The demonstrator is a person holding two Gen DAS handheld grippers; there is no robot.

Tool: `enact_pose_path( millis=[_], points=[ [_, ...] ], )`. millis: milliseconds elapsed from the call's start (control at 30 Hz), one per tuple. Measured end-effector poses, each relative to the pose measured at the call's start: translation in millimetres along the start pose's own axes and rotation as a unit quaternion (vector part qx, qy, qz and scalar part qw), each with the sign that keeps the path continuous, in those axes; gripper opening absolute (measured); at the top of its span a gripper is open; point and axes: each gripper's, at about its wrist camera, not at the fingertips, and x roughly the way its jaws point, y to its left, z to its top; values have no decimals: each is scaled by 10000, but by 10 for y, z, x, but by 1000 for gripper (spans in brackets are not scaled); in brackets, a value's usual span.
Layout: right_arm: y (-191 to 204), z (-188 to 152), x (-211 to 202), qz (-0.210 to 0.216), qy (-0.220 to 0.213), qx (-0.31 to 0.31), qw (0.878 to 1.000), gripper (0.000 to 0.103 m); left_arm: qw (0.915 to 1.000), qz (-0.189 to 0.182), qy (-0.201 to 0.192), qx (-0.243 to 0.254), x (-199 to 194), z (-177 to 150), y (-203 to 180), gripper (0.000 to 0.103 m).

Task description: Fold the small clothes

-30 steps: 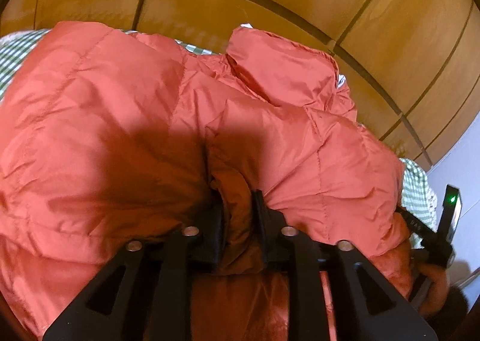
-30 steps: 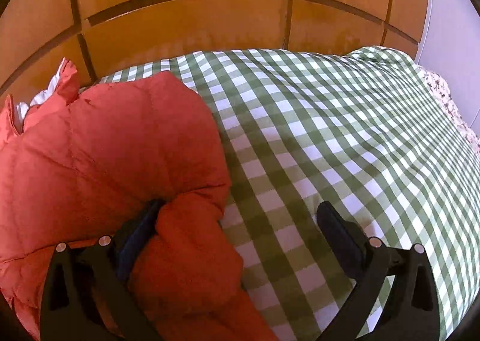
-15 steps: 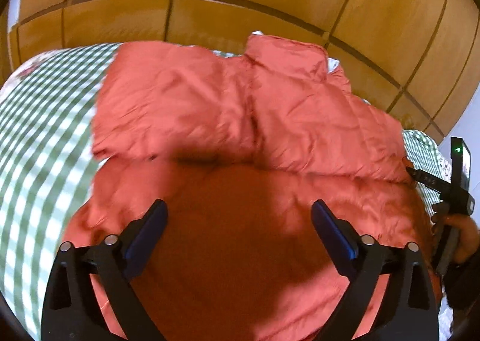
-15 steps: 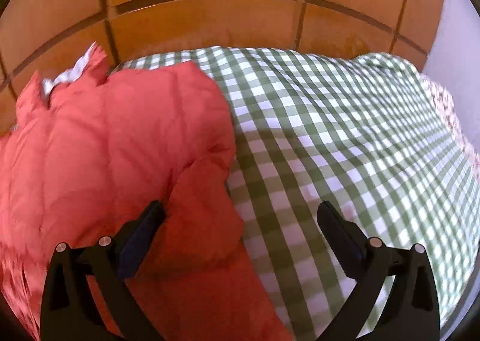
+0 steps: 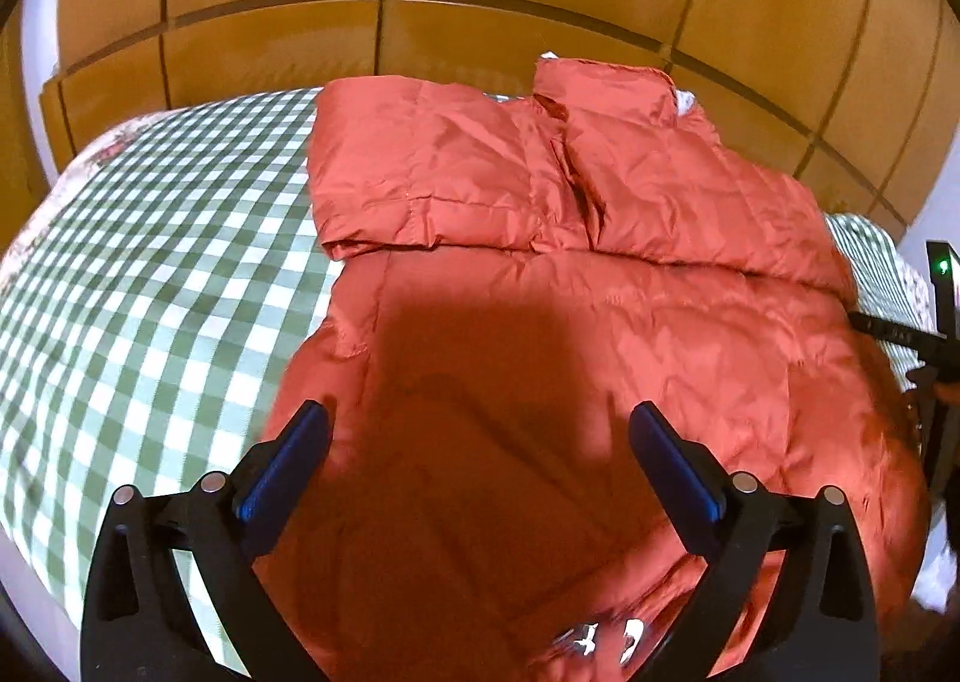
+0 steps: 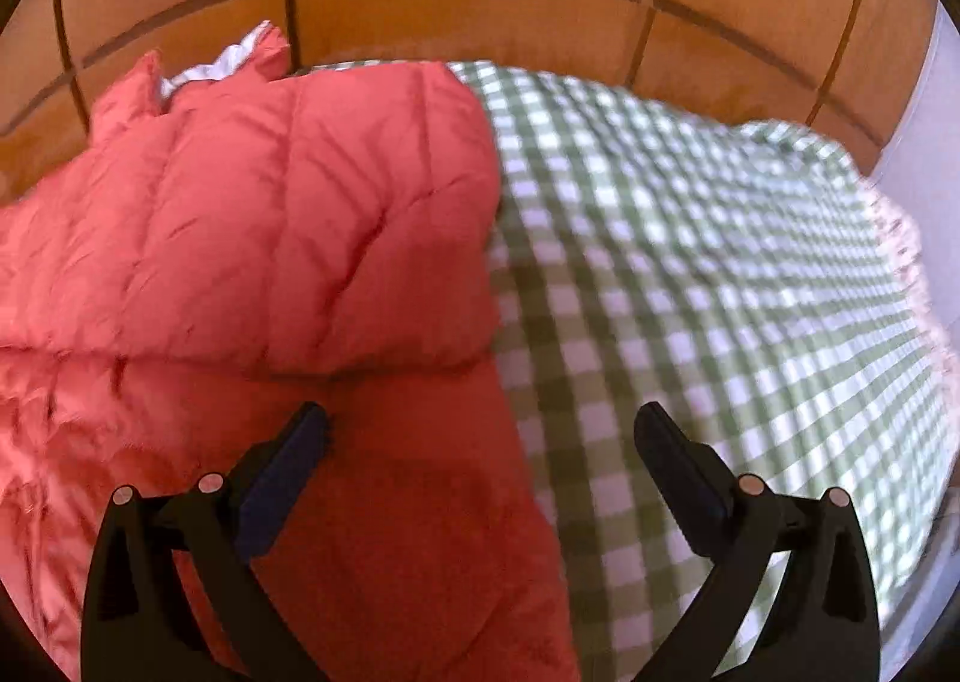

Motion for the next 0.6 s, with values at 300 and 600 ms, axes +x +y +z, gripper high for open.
enact_pose_path(
  millis=[300, 600],
  points=[
    [-520, -398, -395, 1423, -255, 801, 9863, 101, 9975, -554, 7, -446, -208, -159, 347, 99],
    [-758, -832, -672, 1754, -301, 643, 9819, 81, 9848, -1219, 243, -1211, -277, -415, 683, 99]
  ],
)
